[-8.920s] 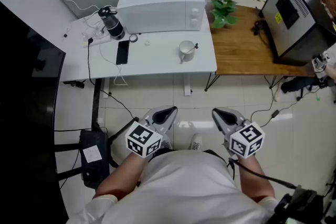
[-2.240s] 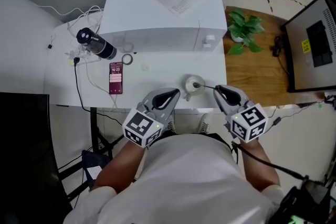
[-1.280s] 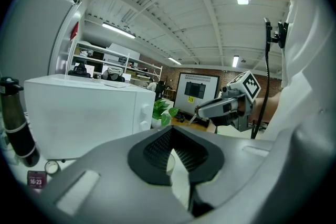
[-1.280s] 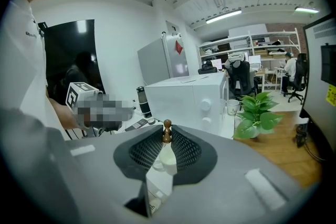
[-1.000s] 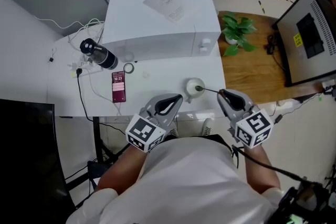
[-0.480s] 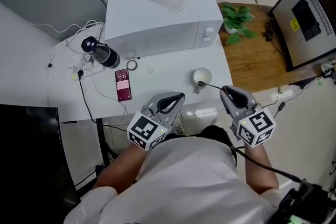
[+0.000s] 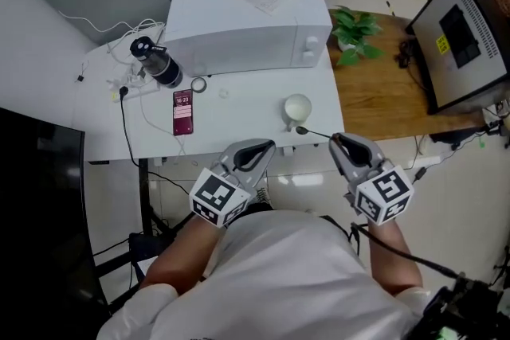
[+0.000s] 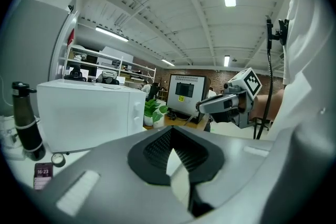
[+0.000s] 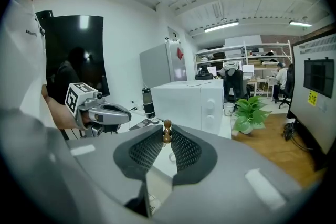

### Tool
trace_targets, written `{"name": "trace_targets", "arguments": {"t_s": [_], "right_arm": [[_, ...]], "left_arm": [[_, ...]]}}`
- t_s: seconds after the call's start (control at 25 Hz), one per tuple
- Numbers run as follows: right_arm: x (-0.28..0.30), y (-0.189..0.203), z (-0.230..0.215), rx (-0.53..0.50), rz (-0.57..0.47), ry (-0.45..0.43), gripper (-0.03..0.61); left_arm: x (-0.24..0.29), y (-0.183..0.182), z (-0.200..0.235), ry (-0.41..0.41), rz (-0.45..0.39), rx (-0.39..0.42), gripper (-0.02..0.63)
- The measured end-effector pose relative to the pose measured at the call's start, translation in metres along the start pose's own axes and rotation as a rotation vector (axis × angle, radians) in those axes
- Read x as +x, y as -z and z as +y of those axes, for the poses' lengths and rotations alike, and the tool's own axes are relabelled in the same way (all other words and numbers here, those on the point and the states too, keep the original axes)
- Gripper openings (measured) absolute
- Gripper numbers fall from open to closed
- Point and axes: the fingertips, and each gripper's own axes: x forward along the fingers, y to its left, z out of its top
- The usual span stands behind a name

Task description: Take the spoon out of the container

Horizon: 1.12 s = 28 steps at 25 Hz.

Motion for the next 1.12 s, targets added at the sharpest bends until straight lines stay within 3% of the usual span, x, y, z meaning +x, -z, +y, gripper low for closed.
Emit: {"name": "trace_targets", "arguments": {"t_s": [0.6,0.84,1.12], "right_arm": [[-0.128,0.054,0.016,-0.026,-0.014,-0.117,0.057],[-0.157,0.066,0.026,-0.043,-0.011,-0.155,0.057],[-0.162,0.071,0.039,-0.042,-0.007,-0.159,0.057]], "left_arm": [[-0.007,0.038,-0.156,-0.128,-0.019,-0.021,0.005],[-0.020,0.041,-0.187,-0.188,-0.033,-0.033,0.005],[-0.030,0.048,-0.194,-0.173,-0.011,-0.042,0.005]]}}
